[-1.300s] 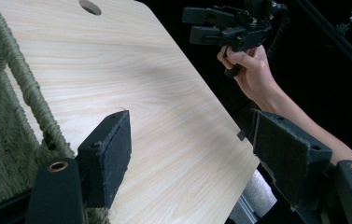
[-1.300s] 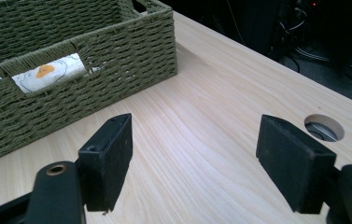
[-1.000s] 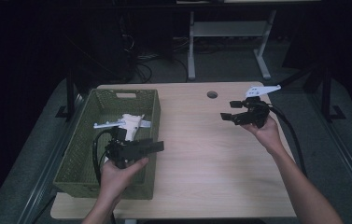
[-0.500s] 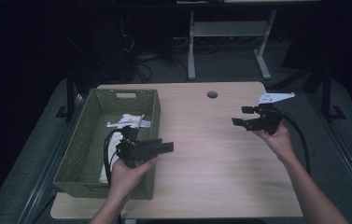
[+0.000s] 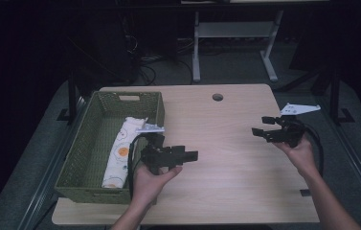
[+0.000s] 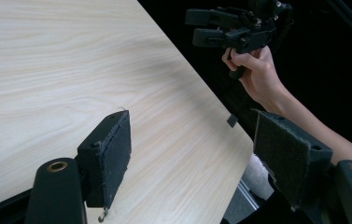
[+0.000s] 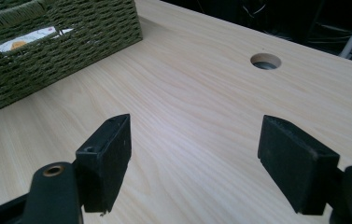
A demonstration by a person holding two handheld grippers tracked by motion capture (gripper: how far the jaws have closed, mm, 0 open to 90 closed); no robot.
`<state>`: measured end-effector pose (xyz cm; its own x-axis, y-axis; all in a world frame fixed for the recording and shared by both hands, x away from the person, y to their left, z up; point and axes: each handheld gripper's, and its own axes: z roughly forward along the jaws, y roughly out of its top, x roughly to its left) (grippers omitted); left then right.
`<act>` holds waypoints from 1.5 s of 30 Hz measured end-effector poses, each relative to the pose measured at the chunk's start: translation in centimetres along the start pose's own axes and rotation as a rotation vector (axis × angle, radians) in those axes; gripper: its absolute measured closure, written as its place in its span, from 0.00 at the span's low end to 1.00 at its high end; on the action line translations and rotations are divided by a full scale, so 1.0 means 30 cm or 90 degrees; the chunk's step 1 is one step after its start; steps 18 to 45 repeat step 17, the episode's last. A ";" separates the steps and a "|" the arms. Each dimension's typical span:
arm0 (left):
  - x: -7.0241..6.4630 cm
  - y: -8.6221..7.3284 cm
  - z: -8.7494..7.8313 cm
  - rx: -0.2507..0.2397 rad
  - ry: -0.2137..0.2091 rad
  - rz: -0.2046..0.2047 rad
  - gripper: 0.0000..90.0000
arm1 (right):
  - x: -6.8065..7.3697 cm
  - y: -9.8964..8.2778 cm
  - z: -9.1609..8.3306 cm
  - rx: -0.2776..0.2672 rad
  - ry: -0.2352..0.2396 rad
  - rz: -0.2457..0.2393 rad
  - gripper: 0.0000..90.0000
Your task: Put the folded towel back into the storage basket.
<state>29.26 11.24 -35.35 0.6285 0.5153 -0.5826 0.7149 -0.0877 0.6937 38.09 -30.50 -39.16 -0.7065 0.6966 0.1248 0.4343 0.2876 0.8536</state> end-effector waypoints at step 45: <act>-0.039 -0.031 0.124 0.040 -0.019 0.016 0.30 | -0.017 -0.109 -0.105 -0.006 -0.034 0.022 0.28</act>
